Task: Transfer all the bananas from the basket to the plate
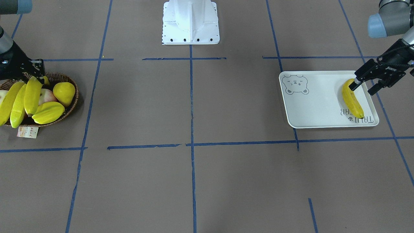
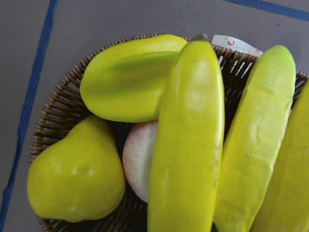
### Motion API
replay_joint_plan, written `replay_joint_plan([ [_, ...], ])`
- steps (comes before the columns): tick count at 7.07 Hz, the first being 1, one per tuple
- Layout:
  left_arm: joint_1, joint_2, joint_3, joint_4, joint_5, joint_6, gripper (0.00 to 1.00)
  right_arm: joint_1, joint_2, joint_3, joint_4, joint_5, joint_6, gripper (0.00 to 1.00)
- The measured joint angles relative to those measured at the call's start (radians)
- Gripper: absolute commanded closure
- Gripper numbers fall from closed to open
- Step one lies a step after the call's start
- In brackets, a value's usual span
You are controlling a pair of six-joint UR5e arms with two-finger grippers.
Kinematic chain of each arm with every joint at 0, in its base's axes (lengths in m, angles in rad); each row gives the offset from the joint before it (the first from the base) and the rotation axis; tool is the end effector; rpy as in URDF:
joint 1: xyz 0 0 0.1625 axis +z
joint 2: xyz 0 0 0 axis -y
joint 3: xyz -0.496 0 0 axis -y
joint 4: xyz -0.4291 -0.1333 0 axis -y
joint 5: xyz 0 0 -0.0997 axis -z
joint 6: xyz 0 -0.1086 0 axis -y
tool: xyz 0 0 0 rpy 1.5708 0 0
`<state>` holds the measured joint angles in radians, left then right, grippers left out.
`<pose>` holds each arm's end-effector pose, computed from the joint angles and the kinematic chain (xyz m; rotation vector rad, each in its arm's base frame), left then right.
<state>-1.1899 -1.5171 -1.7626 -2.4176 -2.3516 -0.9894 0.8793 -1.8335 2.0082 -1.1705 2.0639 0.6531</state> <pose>0.1397 -0.5018 0.5583 0.2679 1.1373 -0.1537 -0.2108 -0.3830 0.5930 0.1422 -0.7261 -0.1784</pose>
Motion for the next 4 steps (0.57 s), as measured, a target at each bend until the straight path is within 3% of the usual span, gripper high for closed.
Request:
replay_joint_plan([
  [2,0.004,0.0,0.0,0.0,0.0,0.0,0.0,0.06,-0.015,0.046,0.0,0.06,-0.001,0.99],
  [4,0.006,0.0,-0.001,0.002,-0.002,-0.002,0.0,0.189,-0.003,0.1,0.002,0.269,0.002,1.0],
])
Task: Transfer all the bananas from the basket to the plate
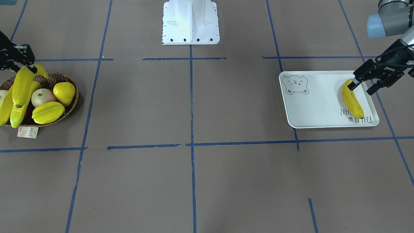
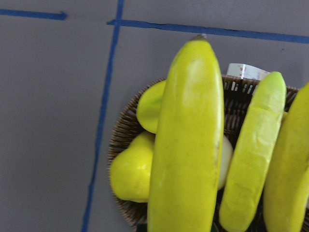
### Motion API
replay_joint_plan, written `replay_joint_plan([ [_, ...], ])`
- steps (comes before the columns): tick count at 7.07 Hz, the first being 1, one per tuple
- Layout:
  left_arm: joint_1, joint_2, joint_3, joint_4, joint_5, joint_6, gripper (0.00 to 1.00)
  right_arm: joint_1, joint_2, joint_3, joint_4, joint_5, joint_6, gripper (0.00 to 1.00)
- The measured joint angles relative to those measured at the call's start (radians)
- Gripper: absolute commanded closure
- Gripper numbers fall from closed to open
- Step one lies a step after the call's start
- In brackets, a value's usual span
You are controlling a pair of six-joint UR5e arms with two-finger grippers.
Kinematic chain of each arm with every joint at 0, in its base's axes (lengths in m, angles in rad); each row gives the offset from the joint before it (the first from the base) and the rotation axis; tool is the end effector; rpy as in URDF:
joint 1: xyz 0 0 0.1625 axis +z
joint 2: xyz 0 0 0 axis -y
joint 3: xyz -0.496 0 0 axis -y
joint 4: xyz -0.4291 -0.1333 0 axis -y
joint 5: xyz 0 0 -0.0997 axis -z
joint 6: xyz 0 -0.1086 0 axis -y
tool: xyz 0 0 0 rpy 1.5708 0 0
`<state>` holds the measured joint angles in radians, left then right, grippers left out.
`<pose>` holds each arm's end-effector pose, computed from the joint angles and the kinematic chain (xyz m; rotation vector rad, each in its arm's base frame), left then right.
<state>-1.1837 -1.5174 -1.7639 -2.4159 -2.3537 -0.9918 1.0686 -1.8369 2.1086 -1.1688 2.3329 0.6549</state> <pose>0.1429 -0.5008 0.5575 0.2615 1.1396 -0.1492 -0.1462 -0.3873 0.5251 0.1352 -0.9611 -0.1160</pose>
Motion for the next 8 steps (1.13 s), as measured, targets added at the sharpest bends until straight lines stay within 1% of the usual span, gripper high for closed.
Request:
replay_joint_plan([
  [1,0.002,-0.007,-0.001,0.001,-0.003,-0.004,0.01,0.039,0.047,0.015,0.001,0.098,0.012,1.0],
  [2,0.012,-0.031,-0.005,0.001,-0.005,-0.035,0.01,0.052,0.116,0.017,0.001,0.151,0.045,1.0],
  [3,0.044,-0.081,-0.013,0.0,-0.006,-0.12,0.01,0.039,0.208,0.013,0.001,0.171,0.132,1.0],
  [4,0.092,-0.156,-0.019,-0.001,-0.005,-0.248,0.01,-0.009,0.323,0.008,0.001,0.158,0.275,0.99],
  [5,0.133,-0.23,-0.024,-0.003,-0.003,-0.369,0.02,-0.086,0.43,0.003,0.002,0.104,0.416,0.99],
  [6,0.161,-0.293,-0.033,-0.004,-0.002,-0.473,0.02,-0.184,0.511,0.004,0.004,0.012,0.523,0.99],
  [8,0.214,-0.376,-0.054,-0.044,0.001,-0.648,0.03,-0.386,0.622,0.004,0.005,-0.197,0.634,0.99],
])
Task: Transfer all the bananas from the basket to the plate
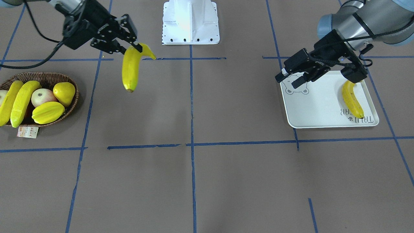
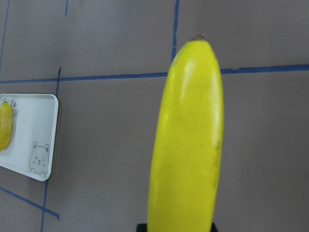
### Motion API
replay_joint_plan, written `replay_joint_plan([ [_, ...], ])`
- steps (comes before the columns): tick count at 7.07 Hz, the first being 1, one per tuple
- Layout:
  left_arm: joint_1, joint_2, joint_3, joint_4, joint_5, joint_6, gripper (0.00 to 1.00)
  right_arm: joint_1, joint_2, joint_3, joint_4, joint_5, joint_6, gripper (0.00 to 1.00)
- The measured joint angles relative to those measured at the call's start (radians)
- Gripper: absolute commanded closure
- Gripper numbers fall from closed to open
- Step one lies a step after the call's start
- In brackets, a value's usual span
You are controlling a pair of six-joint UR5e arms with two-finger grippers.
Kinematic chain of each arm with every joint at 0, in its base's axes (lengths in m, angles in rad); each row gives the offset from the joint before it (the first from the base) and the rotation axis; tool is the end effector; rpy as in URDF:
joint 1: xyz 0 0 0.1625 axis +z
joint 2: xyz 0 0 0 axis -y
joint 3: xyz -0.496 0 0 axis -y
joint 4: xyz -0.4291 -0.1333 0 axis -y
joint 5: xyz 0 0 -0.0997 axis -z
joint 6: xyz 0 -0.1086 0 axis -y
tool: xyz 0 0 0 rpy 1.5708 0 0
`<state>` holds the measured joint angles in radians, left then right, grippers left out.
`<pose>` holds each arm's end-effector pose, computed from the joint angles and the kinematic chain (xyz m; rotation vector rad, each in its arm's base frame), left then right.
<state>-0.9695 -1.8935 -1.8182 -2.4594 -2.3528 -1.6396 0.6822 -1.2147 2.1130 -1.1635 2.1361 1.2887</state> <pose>0.2962 -0.5320 0.3108 0.0272 1.4969 -0.2681 -0.3833 -0.4081 0.2195 0.1602 -1.3381 -0.0312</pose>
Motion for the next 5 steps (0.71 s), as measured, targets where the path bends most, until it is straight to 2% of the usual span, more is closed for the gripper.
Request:
replay_joint_plan([
  [1,0.034,-0.029,-0.004,-0.027,0.002,-0.062,0.04,-0.082,0.045,-0.001,-0.001,-0.084,0.022,0.99],
  [3,0.1,-0.086,-0.007,-0.047,0.014,-0.124,0.05,-0.176,0.102,-0.001,-0.002,-0.176,0.035,1.0],
  [5,0.182,-0.138,-0.013,-0.05,0.092,-0.186,0.05,-0.232,0.136,-0.004,-0.004,-0.258,0.033,1.0],
])
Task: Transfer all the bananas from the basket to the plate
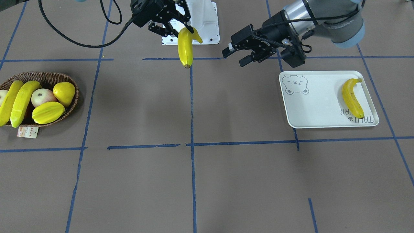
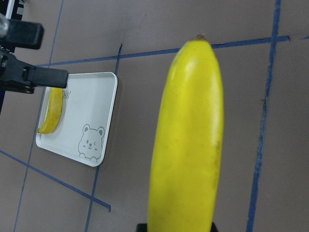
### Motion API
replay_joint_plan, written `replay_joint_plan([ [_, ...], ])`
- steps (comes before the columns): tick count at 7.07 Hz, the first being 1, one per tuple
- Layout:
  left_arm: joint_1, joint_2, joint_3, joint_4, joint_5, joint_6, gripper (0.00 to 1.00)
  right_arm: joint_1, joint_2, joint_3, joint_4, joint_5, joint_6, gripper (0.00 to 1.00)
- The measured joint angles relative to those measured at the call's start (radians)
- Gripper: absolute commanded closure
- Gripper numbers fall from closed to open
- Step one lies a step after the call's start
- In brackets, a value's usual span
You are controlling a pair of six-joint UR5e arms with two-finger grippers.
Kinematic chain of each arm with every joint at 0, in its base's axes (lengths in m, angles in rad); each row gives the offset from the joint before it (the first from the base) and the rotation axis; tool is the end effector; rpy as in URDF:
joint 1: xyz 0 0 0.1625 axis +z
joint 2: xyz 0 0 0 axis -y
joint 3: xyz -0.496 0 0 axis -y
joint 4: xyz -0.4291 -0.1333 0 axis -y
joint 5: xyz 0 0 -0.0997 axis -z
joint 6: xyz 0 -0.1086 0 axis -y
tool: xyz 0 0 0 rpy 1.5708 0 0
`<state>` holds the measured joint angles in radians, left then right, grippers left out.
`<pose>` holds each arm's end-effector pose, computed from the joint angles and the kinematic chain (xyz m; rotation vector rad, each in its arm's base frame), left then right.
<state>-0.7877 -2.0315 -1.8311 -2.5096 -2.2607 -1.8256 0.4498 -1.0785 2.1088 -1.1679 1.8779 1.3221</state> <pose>0.3901 -0.4828 0.2168 -0.0840 1.6420 -0.2248 -0.4709 -0.3389 0.1471 0.2484 -1.4183 -0.0549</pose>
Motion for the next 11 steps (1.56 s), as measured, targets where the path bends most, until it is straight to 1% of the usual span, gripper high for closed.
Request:
replay_joint_plan([
  [3,0.081,-0.044,-0.01,0.002,0.068,-0.04,0.07,-0.024,0.013,-0.002,-0.001,-0.03,-0.004,1.0],
  [6,0.165,-0.067,-0.01,0.011,0.168,-0.049,0.11,-0.037,0.017,0.0,-0.001,-0.036,0.0,1.0],
  [7,0.181,-0.068,-0.01,0.011,0.183,-0.049,0.13,-0.039,0.017,0.0,-0.001,-0.038,0.001,1.0],
  [8,0.19,-0.068,-0.01,0.011,0.189,-0.05,0.34,-0.04,0.017,0.0,-0.001,-0.038,0.001,1.0],
  [9,0.193,-0.068,-0.013,0.009,0.191,-0.051,0.75,-0.041,0.017,0.0,-0.001,-0.039,0.002,1.0],
  [10,0.195,-0.064,-0.018,0.006,0.191,-0.05,0.97,-0.042,0.017,0.0,-0.001,-0.039,0.002,0.99],
  [11,0.195,-0.058,-0.025,0.005,0.191,-0.046,1.0,-0.043,0.017,0.0,-0.001,-0.039,0.002,0.73],
])
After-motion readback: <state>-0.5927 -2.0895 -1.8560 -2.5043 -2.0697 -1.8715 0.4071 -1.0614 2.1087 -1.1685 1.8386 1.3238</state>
